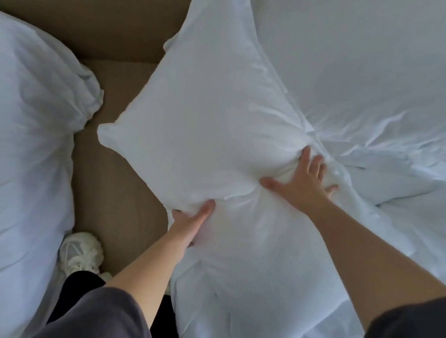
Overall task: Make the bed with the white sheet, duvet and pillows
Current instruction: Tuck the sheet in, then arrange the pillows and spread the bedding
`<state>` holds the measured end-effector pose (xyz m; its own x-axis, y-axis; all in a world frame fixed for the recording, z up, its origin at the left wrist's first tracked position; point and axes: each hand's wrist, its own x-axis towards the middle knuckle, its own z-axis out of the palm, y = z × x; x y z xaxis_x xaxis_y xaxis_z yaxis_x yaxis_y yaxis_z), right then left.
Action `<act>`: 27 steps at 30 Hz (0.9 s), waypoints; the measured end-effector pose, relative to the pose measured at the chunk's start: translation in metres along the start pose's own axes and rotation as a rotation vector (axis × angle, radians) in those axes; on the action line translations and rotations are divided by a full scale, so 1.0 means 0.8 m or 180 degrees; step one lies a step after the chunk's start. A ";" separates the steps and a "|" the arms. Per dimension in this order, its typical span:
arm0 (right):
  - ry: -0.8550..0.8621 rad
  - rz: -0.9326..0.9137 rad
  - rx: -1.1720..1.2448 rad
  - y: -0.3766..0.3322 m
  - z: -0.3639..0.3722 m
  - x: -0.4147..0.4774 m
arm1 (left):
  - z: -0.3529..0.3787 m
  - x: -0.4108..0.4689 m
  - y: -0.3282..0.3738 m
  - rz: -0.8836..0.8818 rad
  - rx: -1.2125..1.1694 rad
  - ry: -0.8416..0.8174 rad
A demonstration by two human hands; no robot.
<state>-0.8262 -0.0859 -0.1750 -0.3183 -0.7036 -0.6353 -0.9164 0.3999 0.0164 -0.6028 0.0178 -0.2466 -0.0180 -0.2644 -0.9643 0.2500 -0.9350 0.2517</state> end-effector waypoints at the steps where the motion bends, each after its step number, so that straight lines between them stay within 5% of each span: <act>1: 0.0054 0.0000 0.0118 0.000 -0.003 0.008 | 0.002 0.007 -0.003 0.0032 -0.0192 0.0043; 7: 0.0397 -0.0185 0.0622 -0.007 -0.014 -0.003 | 0.023 -0.006 -0.005 0.0204 -0.0721 0.0090; 12: 0.0771 -0.0352 0.0811 -0.017 -0.035 -0.050 | 0.007 -0.053 -0.005 0.0398 -0.0485 0.0841; 27: 0.0568 -0.0746 0.1676 -0.206 -0.107 -0.267 | -0.229 -0.301 0.095 0.1608 -0.0170 0.1236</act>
<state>-0.6284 -0.0521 0.0242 -0.2001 -0.8776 -0.4356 -0.7382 0.4274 -0.5219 -0.4021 0.0539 -0.0107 0.4644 -0.5552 -0.6900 0.1840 -0.7016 0.6884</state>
